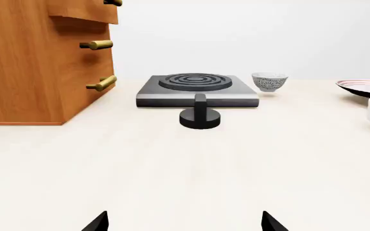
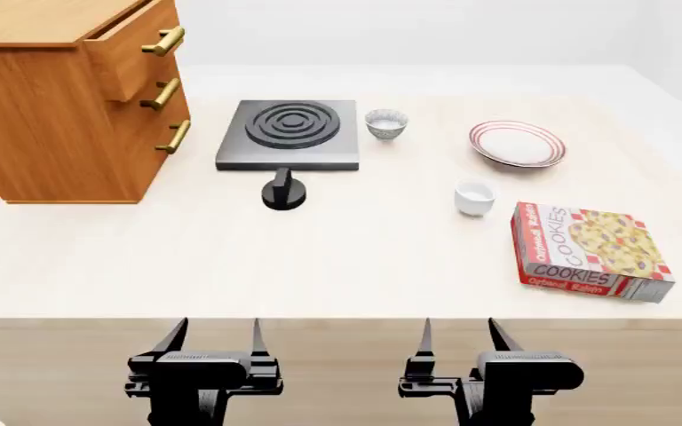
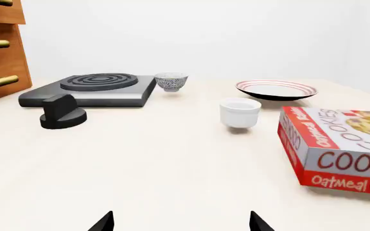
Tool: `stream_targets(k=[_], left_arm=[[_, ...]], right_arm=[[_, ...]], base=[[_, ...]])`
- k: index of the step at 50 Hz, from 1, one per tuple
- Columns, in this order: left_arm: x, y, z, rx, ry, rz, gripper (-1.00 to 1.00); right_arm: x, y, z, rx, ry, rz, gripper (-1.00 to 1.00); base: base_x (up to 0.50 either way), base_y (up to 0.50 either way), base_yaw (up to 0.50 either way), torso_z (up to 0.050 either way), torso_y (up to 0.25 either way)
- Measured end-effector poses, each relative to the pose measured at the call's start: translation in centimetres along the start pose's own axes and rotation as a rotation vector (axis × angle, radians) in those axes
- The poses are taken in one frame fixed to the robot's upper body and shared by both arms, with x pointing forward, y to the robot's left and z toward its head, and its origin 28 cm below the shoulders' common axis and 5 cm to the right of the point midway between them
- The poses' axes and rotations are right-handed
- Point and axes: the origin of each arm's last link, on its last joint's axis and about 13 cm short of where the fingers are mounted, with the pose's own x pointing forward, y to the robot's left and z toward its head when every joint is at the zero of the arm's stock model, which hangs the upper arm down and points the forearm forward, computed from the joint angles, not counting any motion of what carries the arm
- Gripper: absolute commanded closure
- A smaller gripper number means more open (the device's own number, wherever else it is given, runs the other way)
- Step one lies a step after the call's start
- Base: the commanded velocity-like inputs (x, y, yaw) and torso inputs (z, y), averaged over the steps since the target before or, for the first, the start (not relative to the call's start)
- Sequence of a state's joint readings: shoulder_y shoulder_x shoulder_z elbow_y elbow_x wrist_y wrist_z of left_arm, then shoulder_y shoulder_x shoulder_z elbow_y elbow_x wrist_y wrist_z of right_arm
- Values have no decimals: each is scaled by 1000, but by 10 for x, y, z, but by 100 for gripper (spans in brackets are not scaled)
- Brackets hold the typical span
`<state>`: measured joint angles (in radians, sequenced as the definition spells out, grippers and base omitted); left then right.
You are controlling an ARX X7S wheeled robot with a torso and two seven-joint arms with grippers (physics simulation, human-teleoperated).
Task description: Pick the akita bowl next to the cookies box and place it on the plate.
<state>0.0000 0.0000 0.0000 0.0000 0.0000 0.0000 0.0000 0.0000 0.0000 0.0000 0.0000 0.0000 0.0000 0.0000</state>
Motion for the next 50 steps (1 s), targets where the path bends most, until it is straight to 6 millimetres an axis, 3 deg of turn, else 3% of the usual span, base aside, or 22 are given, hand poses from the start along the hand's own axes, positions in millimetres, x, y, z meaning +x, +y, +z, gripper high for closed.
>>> stream_targets(k=[30, 50], left_arm=[[2, 1, 11, -22, -49, -8, -100], [10, 12, 74, -62, -270, 28, -100]], right_arm=[[1, -1, 6, -48, -48, -14, -100], [-5, -10, 66, -164, -270, -28, -100]], base=[[0, 0, 0, 0, 0], [0, -30, 0, 0, 0]])
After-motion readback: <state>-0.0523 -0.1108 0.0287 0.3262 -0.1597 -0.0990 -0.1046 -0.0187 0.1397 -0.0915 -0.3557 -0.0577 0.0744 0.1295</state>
